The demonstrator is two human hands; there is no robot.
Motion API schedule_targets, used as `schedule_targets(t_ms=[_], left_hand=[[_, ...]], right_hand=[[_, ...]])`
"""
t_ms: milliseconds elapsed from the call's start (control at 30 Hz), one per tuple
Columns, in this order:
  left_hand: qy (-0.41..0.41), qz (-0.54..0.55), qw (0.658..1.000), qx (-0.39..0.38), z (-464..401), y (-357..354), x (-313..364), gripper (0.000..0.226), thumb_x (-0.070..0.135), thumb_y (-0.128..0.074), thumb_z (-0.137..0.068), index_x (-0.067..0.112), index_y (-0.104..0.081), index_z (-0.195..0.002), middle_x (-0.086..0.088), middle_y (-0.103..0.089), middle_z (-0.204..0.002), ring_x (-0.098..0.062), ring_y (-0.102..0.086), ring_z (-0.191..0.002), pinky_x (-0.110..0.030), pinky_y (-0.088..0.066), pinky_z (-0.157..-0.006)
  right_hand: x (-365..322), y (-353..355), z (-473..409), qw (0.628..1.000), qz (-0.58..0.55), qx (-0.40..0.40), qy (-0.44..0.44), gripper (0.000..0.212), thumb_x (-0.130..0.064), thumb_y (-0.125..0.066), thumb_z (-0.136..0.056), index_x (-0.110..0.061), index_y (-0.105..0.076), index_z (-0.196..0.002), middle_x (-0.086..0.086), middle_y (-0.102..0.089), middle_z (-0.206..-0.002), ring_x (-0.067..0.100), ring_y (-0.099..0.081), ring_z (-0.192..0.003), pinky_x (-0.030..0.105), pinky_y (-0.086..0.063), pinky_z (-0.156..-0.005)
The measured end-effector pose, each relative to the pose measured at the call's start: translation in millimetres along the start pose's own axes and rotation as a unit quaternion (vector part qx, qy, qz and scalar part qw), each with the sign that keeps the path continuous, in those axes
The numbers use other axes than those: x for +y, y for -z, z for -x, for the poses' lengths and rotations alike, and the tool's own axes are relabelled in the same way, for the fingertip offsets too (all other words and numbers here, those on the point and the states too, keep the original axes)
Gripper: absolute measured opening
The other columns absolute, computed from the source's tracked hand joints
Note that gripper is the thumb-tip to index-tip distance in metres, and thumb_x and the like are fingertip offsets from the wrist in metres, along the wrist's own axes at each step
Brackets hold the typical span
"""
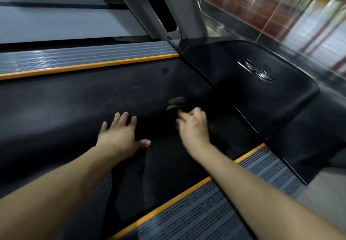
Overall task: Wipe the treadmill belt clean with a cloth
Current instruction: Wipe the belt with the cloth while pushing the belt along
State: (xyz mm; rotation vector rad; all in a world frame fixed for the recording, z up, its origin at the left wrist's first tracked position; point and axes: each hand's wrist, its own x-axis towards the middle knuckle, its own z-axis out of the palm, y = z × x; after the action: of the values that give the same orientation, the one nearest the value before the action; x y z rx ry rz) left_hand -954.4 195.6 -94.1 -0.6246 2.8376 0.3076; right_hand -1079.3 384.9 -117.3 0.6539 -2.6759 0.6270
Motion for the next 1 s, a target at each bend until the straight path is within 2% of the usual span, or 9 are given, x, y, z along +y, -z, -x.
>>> schedule_targets(t_ms=[67, 167, 233, 333, 433, 567, 667, 833, 1000], left_hand=[[0.0, -0.005, 1.0, 0.004, 1.2, -1.3, 0.3, 0.103, 0.083, -0.043, -0.083, 0.025, -0.01, -0.16, -0.004, 0.001, -0.17, -0.025, 0.007, -0.156, -0.055, -0.011, -0.124], [-0.011, -0.011, 1.0, 0.019, 4.8, -1.7, -1.1, 0.099, 0.083, -0.041, -0.084, 0.026, -0.014, -0.16, -0.005, -0.002, -0.169, -0.028, 0.006, -0.156, -0.056, -0.011, -0.124], [-0.027, -0.022, 0.998, 0.048, 9.4, -0.1, -1.8, 0.092, 0.083, -0.04, -0.085, 0.028, -0.025, -0.157, -0.004, -0.014, -0.167, -0.03, -0.002, -0.155, -0.051, -0.014, -0.124], [-0.053, -0.021, 0.994, 0.09, 19.4, 2.3, 3.1, 0.076, 0.076, -0.044, -0.088, 0.031, -0.041, -0.149, -0.001, -0.033, -0.155, -0.028, -0.026, -0.145, -0.047, -0.033, -0.113], [-0.062, 0.006, 0.994, 0.091, 27.5, 0.7, 9.3, 0.062, 0.069, -0.048, -0.092, 0.033, -0.049, -0.143, 0.001, -0.041, -0.146, -0.025, -0.038, -0.135, -0.045, -0.041, -0.105], [-0.053, 0.061, 0.993, 0.081, 35.8, -3.2, 11.6, 0.06, 0.066, -0.049, -0.093, 0.031, -0.05, -0.142, -0.001, -0.04, -0.152, -0.026, -0.036, -0.141, -0.046, -0.039, -0.109], [-0.054, 0.061, 0.994, 0.079, 43.3, -6.9, 13.7, 0.061, 0.067, -0.048, -0.093, 0.031, -0.05, -0.143, -0.004, -0.036, -0.156, -0.027, -0.029, -0.146, -0.045, -0.033, -0.114], [-0.057, 0.063, 0.994, 0.07, 49.8, -11.2, 22.9, 0.066, 0.069, -0.047, -0.093, 0.031, -0.044, -0.147, -0.004, -0.026, -0.163, -0.027, -0.017, -0.152, -0.044, -0.026, -0.12], [-0.038, 0.062, 0.995, 0.065, 49.4, -12.4, 30.7, 0.073, 0.073, -0.047, -0.09, 0.029, -0.041, -0.148, -0.004, -0.024, -0.164, -0.026, -0.013, -0.154, -0.044, -0.023, -0.122]], right_hand=[[-22.9, 0.4, 19.1, 0.997, -0.034, -0.023, 0.069, 0.028, -0.025, -0.07, -0.088, -0.023, -0.073, -0.116, 0.007, -0.051, -0.097, 0.029, -0.049, -0.089, 0.036, -0.046, -0.079], [0.5, 11.2, 6.6, 0.99, -0.023, -0.051, 0.133, 0.031, -0.027, -0.07, -0.088, -0.026, -0.072, -0.119, 0.007, -0.055, -0.099, 0.029, -0.053, -0.091, 0.036, -0.049, -0.08], [45.9, 16.8, -20.1, 0.995, 0.026, -0.042, 0.083, 0.028, -0.03, -0.068, -0.089, -0.028, -0.072, -0.117, 0.007, -0.057, -0.102, 0.03, -0.055, -0.094, 0.037, -0.05, -0.081], [103.4, 32.2, -47.9, 0.996, 0.071, 0.011, -0.058, 0.03, -0.03, -0.064, -0.093, -0.022, -0.072, -0.121, 0.013, -0.056, -0.108, 0.037, -0.055, -0.102, 0.042, -0.049, -0.091], [72.6, 28.5, -31.2, 0.992, 0.053, 0.014, -0.114, 0.031, -0.027, -0.064, -0.094, -0.018, -0.072, -0.122, 0.016, -0.056, -0.113, 0.037, -0.052, -0.105, 0.039, -0.043, -0.097], [-2.9, 16.3, 32.8, 0.998, -0.033, -0.036, 0.038, 0.028, -0.024, -0.072, -0.089, -0.02, -0.074, -0.116, 0.009, -0.055, -0.098, 0.028, -0.05, -0.091, 0.033, -0.043, -0.081], [9.1, 23.3, 27.7, 0.988, -0.039, -0.074, 0.129, 0.03, -0.022, -0.075, -0.086, -0.021, -0.074, -0.117, 0.007, -0.055, -0.095, 0.027, -0.051, -0.088, 0.031, -0.045, -0.079], [118.4, 55.2, -36.7, 0.995, 0.097, -0.033, 0.003, 0.025, -0.023, -0.073, -0.086, -0.02, -0.076, -0.111, 0.013, -0.056, -0.096, 0.04, -0.059, -0.091, 0.041, -0.054, -0.076], [118.7, 67.5, -12.4, 0.989, 0.131, -0.054, -0.052, 0.03, -0.026, -0.066, -0.095, -0.017, -0.069, -0.123, 0.012, -0.055, -0.108, 0.035, -0.052, -0.105, 0.042, -0.048, -0.085]])
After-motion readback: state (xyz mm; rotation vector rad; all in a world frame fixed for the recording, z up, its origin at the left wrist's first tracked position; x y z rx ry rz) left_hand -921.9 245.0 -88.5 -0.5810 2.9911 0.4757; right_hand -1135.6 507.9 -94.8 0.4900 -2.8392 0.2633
